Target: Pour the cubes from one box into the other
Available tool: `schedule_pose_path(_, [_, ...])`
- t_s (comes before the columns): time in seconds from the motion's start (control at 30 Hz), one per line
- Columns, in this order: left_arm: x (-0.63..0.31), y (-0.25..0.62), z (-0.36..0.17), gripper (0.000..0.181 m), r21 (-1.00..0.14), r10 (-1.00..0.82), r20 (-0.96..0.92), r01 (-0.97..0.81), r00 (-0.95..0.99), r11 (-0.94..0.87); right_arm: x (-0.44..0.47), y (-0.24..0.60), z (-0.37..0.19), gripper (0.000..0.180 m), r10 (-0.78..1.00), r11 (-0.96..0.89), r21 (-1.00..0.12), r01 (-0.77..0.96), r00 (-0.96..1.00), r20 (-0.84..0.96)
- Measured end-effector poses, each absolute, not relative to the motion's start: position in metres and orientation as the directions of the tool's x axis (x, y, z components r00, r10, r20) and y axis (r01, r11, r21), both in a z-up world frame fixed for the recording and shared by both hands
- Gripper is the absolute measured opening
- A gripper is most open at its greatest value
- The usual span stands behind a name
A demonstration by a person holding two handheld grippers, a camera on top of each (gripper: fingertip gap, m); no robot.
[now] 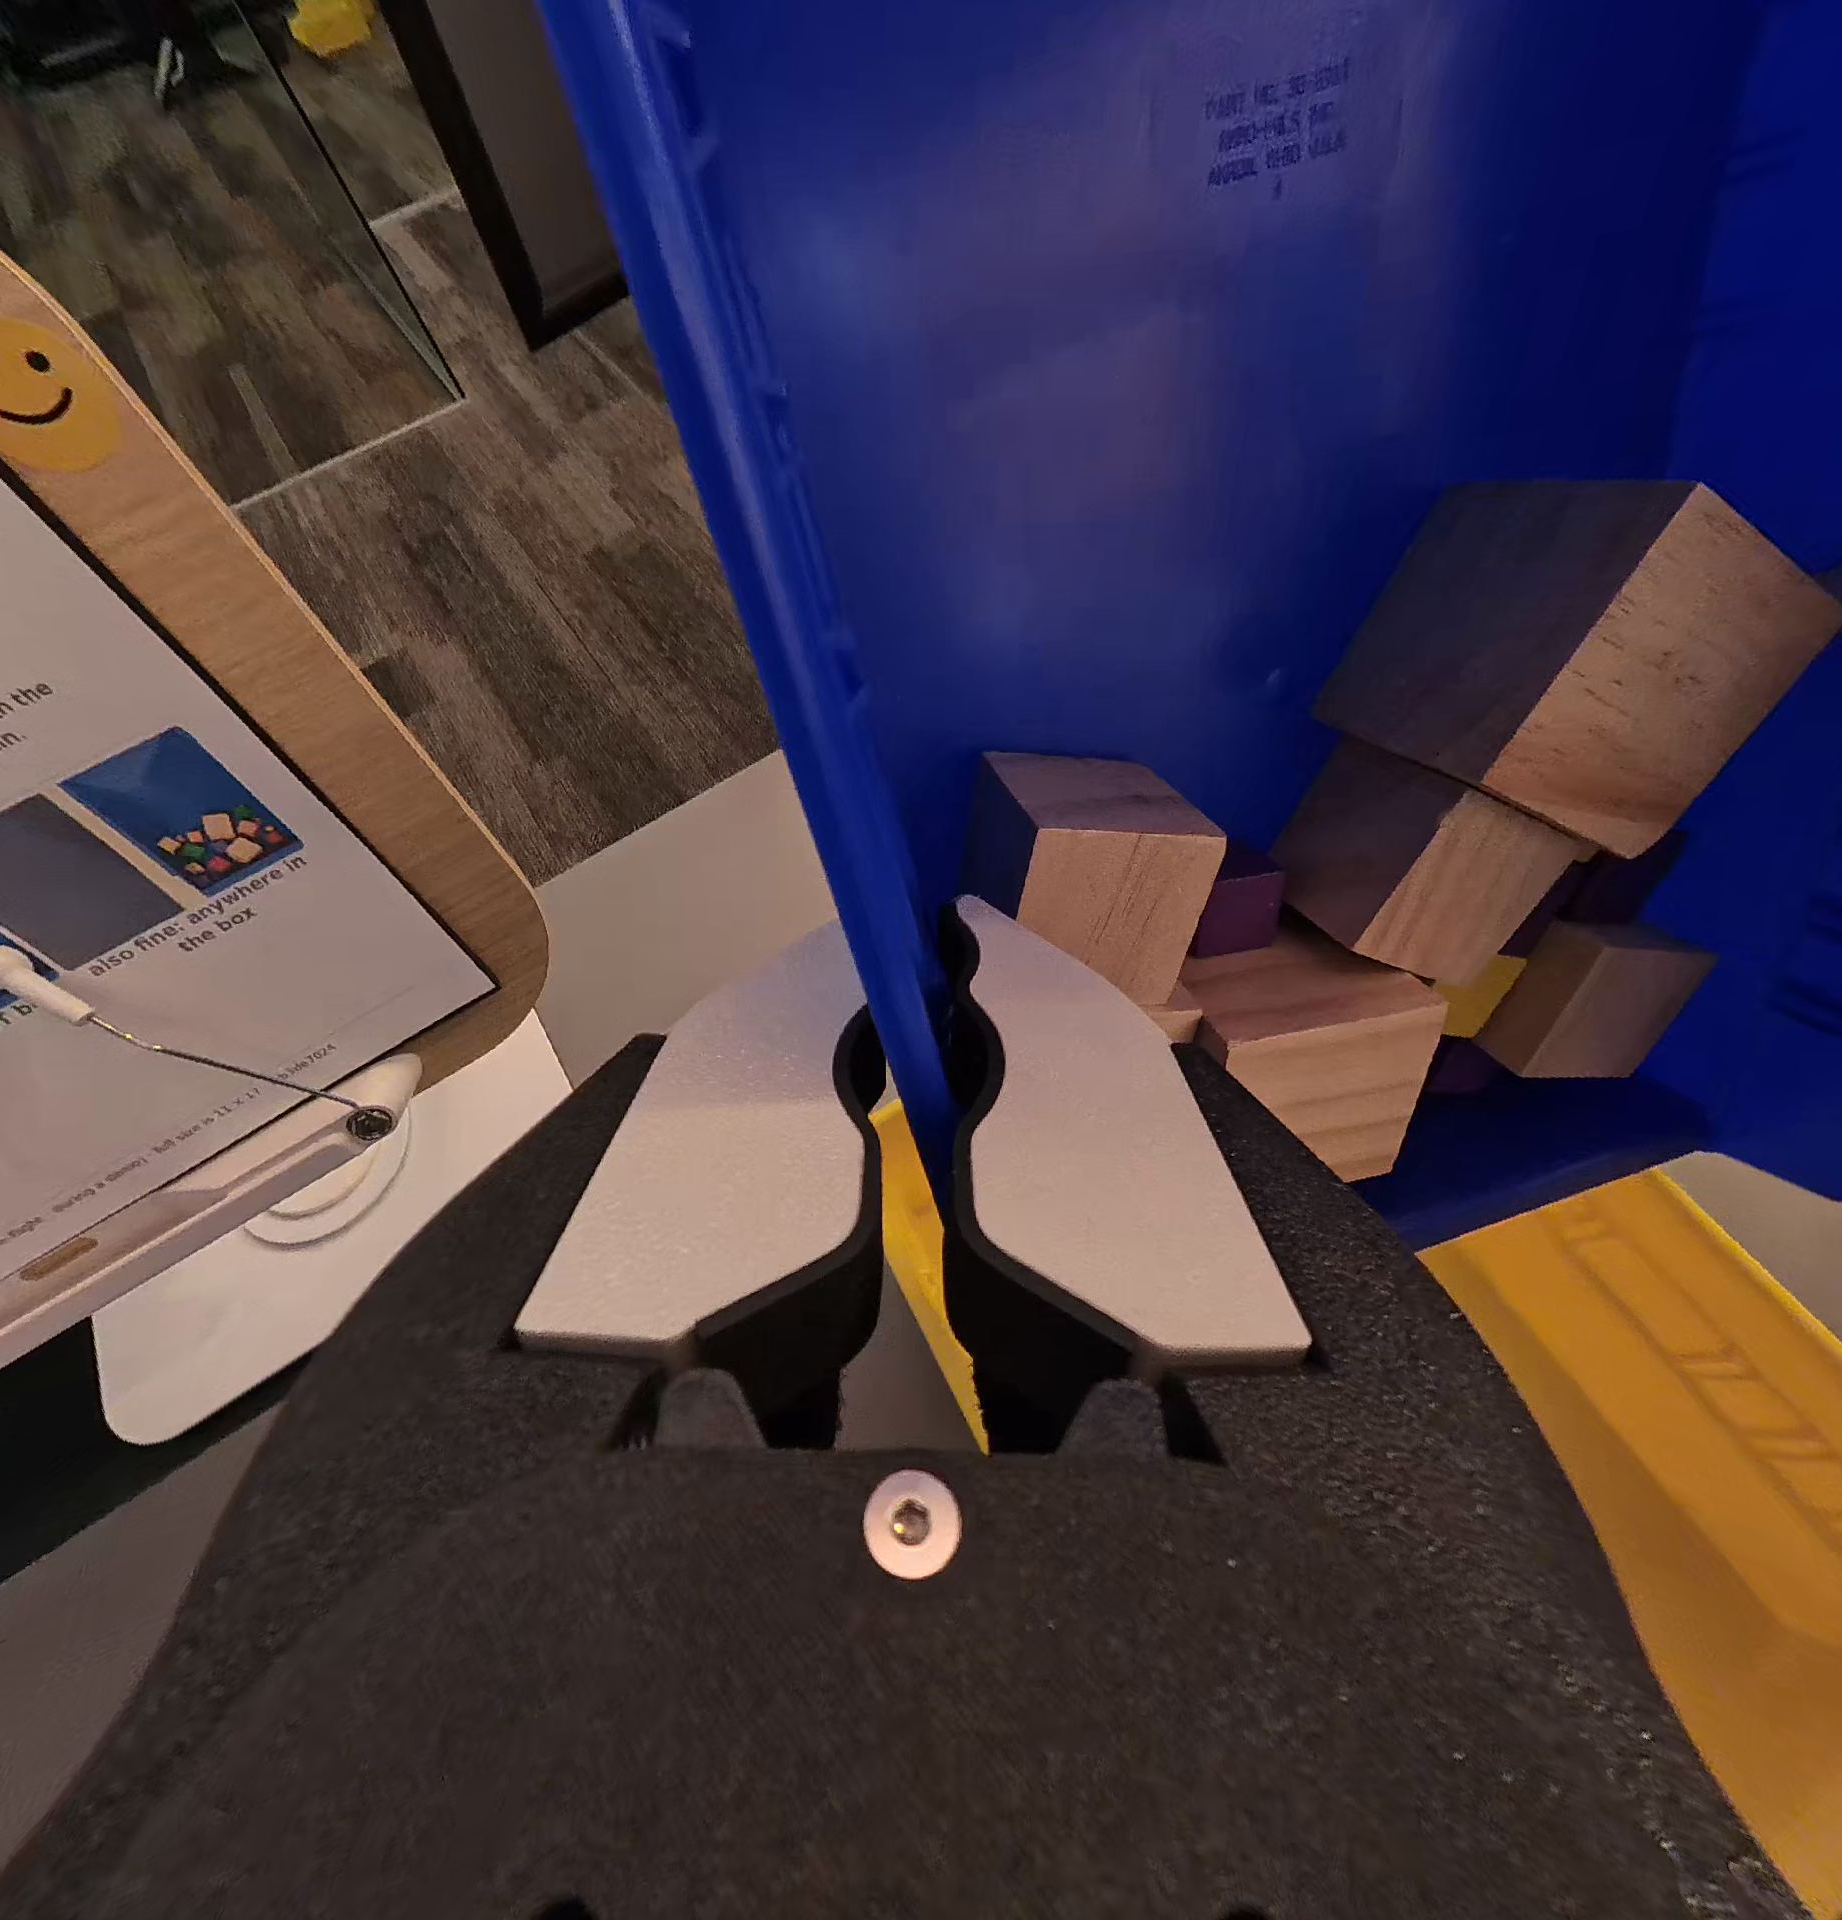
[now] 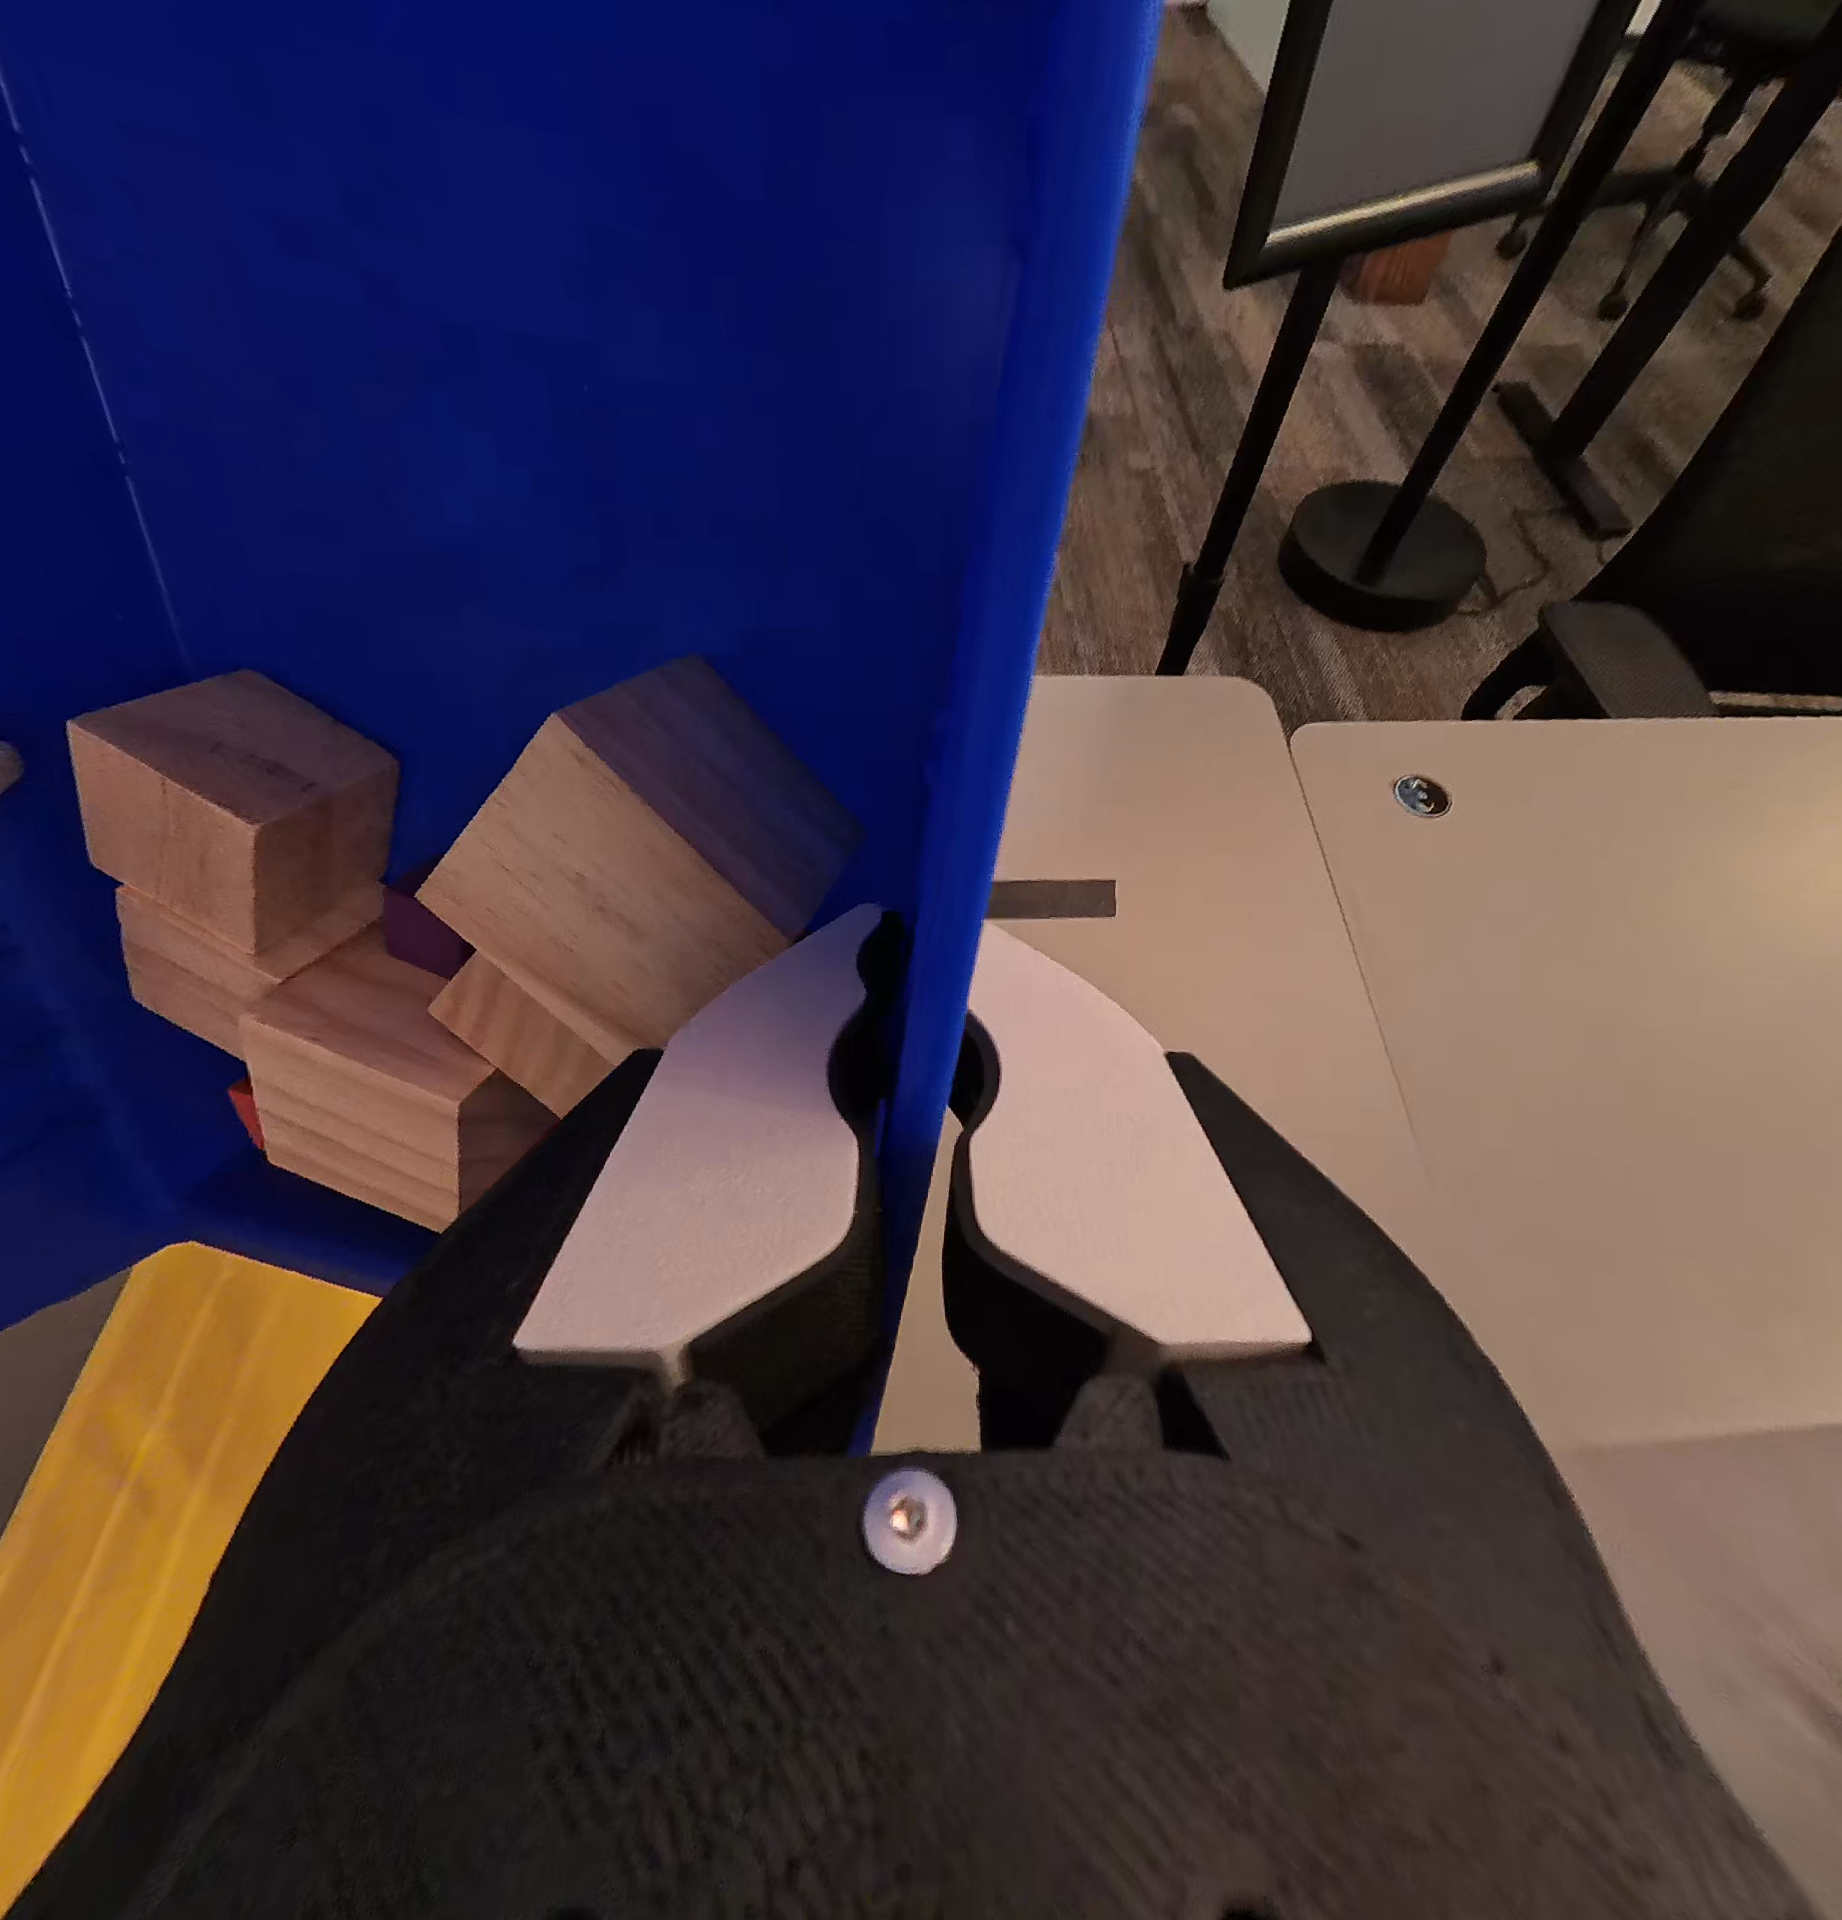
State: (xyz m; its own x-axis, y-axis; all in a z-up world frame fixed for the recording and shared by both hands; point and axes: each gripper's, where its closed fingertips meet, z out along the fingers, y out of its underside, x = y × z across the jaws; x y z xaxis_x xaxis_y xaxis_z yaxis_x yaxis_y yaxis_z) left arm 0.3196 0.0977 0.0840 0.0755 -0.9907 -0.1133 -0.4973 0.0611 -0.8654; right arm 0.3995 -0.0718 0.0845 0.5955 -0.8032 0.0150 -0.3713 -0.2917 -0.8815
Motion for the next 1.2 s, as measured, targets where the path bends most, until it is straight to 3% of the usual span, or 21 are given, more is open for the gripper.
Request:
schedule_pose_path(0.57, [0.328, 0.094, 0.073, 0.006, -0.931, -0.999, -0.026, -0.365, 0.041, 0.009, 0.393, -0.080, 0.092, 0.006, -0.839, -0.324, -0.909, -0.261, 0.524, 0.148])
schedule_pose_path(0.87, [0.327, 0.097, 0.081, 0.005, -0.965, -0.992, 0.120, -0.232, 0.028, -0.123, 0.378, -0.079, 0.116, 0.006, -0.841, -0.375, -0.919, -0.119, 0.460, 0.283])
schedule_pose_path(1.2, [0.325, 0.101, 0.079, 0.005, -0.960, -0.984, 0.177, -0.216, 0.016, -0.176, 0.366, -0.076, 0.120, 0.007, -0.842, -0.408, -0.910, -0.068, 0.413, 0.347])
